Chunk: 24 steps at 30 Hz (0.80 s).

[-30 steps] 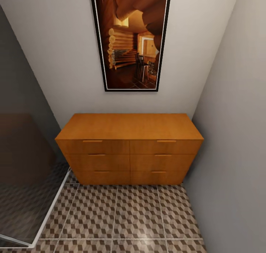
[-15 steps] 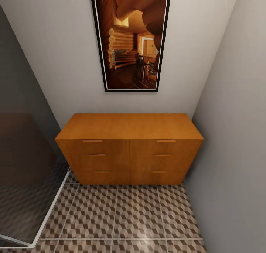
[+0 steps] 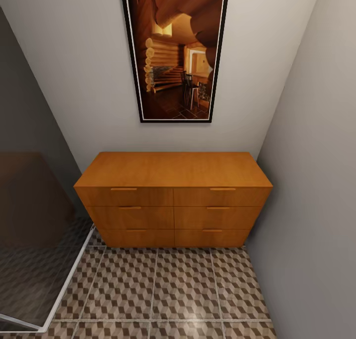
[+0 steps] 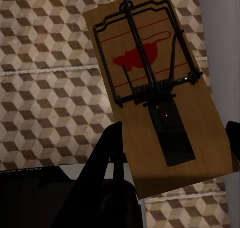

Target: Take the four mousetraps from the cabinet in the bathroom and place them on the bathroom floor. Make sure all four end up on the same floor surface, and ensure that at least two of them are either under or directly next to the same bathroom sink.

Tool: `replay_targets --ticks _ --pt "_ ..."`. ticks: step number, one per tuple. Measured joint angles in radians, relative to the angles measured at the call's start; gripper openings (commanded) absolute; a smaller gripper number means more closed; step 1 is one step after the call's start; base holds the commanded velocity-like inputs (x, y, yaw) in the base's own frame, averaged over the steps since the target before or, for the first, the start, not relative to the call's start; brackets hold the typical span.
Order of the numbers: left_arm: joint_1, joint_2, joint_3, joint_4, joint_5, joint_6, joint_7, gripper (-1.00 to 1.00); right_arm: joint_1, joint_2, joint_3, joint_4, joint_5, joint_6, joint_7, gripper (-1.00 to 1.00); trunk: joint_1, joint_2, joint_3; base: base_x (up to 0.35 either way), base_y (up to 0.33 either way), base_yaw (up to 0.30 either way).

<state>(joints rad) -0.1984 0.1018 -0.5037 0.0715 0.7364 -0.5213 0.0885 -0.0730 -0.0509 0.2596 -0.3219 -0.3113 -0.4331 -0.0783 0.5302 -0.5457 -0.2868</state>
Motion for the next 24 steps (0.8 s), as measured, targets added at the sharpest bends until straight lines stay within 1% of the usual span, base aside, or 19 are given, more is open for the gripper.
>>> replay_targets --ticks 24 --pt "0.0 0.0 -0.001 0.0 0.0 0.0 0.0 -1.0 0.0 0.0 -0.002 0.0 -0.001 0.0 -0.001 -1.0 0.0 0.0 0.0 0.0 0.0 0.0"
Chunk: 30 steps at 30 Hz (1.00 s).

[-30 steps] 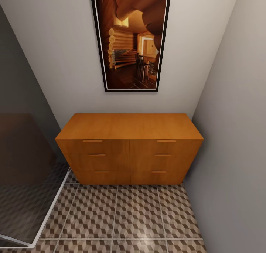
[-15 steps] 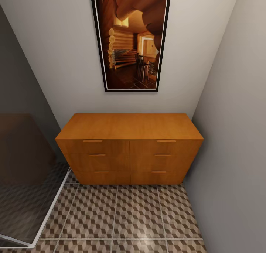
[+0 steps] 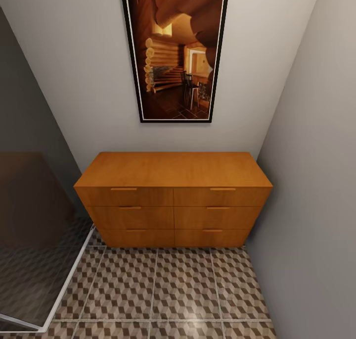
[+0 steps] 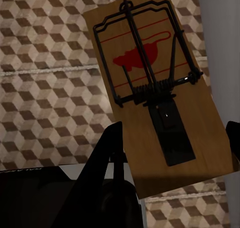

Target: Take the four mousetraps from the cabinet in the bathroom and place them on the bathroom floor. Make sure all four end up on the same floor surface, and ensure that at least two of them are either under or directly next to the same bathroom sink.

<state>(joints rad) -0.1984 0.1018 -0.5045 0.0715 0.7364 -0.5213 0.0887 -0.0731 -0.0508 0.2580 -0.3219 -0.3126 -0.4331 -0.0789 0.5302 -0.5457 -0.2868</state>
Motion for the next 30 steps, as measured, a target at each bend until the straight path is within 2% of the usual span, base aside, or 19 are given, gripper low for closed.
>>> replay_targets --ticks 5,14,16,18,20,23,26,30 --pt "0.0 0.0 0.0 0.0 -0.001 0.0 -0.002 -1.0 0.0 0.0 0.0 0.0 0.0 0.0 0.0 -1.0 0.0 0.0 0.0 0.0 0.0 0.0" --pt "0.0 -0.095 -0.001 -0.01 -0.004 -0.003 -0.005 -1.0 0.0 0.0 -0.002 0.0 -0.002 0.0 0.0 -1.0 0.0 0.0 0.0 0.0 0.0 0.0" --pt "0.0 -0.104 0.003 -0.022 0.001 -0.002 -0.001 -1.0 0.0 0.0 -0.002 0.0 -0.001 0.0 0.0 -1.0 0.0 0.0 0.0 0.0 0.0 0.0" --pt "0.0 -0.083 0.01 -0.042 0.001 -0.001 0.003 -1.0 0.0 0.0 -0.002 0.0 -0.001 0.0 0.0 -1.0 0.0 0.0 0.0 0.0 0.0 0.0" --pt "-0.001 -0.038 0.013 -0.097 -0.001 -0.003 0.002 -1.0 0.0 0.001 -0.002 0.0 0.0 0.0 0.0 -1.0 0.0 0.0 0.0 0.0 0.0 0.0" --pt "-0.001 0.008 0.011 -0.135 -0.002 -0.002 0.002 -1.0 0.0 0.001 0.0 0.0 0.0 0.0 0.0 -1.0 0.0 0.0 0.0 0.0 0.0 0.0" --pt "-0.001 0.024 0.007 -0.142 -0.003 -0.003 0.002 -1.0 0.0 0.001 0.0 0.0 0.0 0.0 0.0 -1.0 0.0 0.0 0.0 0.0 0.0 0.0" --pt "-0.001 0.014 0.005 -0.139 -0.003 -0.004 0.001 -1.0 0.0 0.0 0.0 0.0 0.0 0.0 0.0 -1.0 0.0 0.0 0.0 0.0 0.0 0.0"
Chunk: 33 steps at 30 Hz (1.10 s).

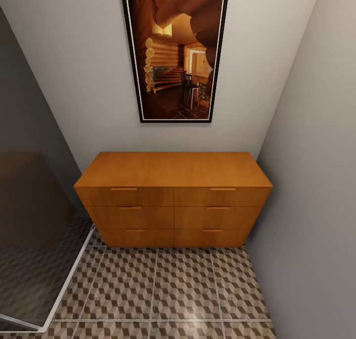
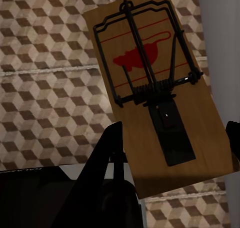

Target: Take the four mousetraps from the cabinet in the bathroom and place them on the bathroom floor. Make sure all four end up on the same floor surface, and ensure that at least two of them are either under or directly next to the same bathroom sink.

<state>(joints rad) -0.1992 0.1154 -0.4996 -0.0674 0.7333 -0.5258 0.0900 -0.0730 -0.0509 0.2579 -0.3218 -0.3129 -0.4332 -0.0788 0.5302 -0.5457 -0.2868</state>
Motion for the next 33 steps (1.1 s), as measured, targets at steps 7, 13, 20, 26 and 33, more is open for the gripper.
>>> replay_targets --ticks 7,13,20,26,33 --pt "0.0 -0.004 0.001 0.008 0.0 -0.001 0.0 -1.0 0.0 0.0 0.0 0.0 0.0 0.0 0.0 -1.0 0.0 0.0 0.0 0.0 0.0 0.0" --pt "0.0 -0.003 -0.001 0.009 -0.002 -0.002 -0.002 -1.0 0.0 0.001 0.001 0.0 0.0 -0.001 0.001 -1.0 0.0 0.0 0.0 0.0 0.0 0.0" --pt "0.0 -0.005 -0.002 0.009 -0.003 -0.002 -0.002 -1.0 0.0 0.001 0.002 0.0 0.0 -0.001 0.0 -1.0 0.0 0.0 0.0 0.0 0.0 0.0" --pt "0.0 -0.017 -0.004 0.009 -0.005 -0.001 -0.002 -1.0 0.0 -0.001 0.0 0.0 0.0 -0.001 0.001 -1.0 0.0 0.0 0.0 0.0 0.0 0.0" --pt "0.0 -0.02 -0.004 0.009 -0.005 -0.002 -0.002 -1.0 0.0 0.0 0.002 0.0 0.0 -0.001 0.001 -1.0 0.0 0.0 0.0 0.0 0.0 0.0"
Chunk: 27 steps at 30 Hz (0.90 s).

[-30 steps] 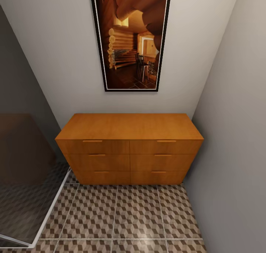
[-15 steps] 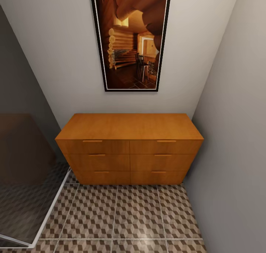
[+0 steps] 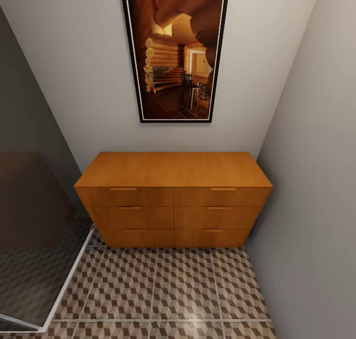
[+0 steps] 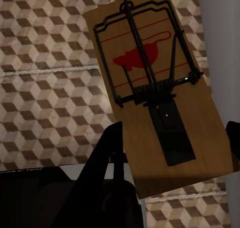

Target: Take the four mousetraps from the cabinet in the bathroom and place them on the bathroom floor. Make sure all four end up on the same floor surface, and ensure that at least two of them are either under or directly next to the same bathroom sink.

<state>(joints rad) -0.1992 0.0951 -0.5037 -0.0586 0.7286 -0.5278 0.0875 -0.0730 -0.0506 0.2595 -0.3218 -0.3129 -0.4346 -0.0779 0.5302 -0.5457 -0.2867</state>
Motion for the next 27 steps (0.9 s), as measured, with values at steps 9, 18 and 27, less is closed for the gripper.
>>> replay_targets --ticks 9,18,27 --pt "0.0 0.0 0.0 0.0 0.0 0.0 0.0 -1.0 0.0 0.0 0.0 0.0 0.0 0.0 0.0 -1.0 0.0 0.0 0.0 0.0 0.0 0.0" --pt "0.0 0.001 0.0 0.001 0.0 0.0 0.0 -1.0 0.0 -0.001 -0.001 0.0 0.0 0.0 -0.001 -1.0 0.0 0.0 0.0 0.0 0.0 0.0" --pt "0.0 0.001 0.0 0.001 0.0 0.0 0.0 -1.0 0.0 0.001 -0.001 0.0 0.0 0.001 -0.004 -1.0 0.0 0.0 -0.002 0.0 0.0 0.075"
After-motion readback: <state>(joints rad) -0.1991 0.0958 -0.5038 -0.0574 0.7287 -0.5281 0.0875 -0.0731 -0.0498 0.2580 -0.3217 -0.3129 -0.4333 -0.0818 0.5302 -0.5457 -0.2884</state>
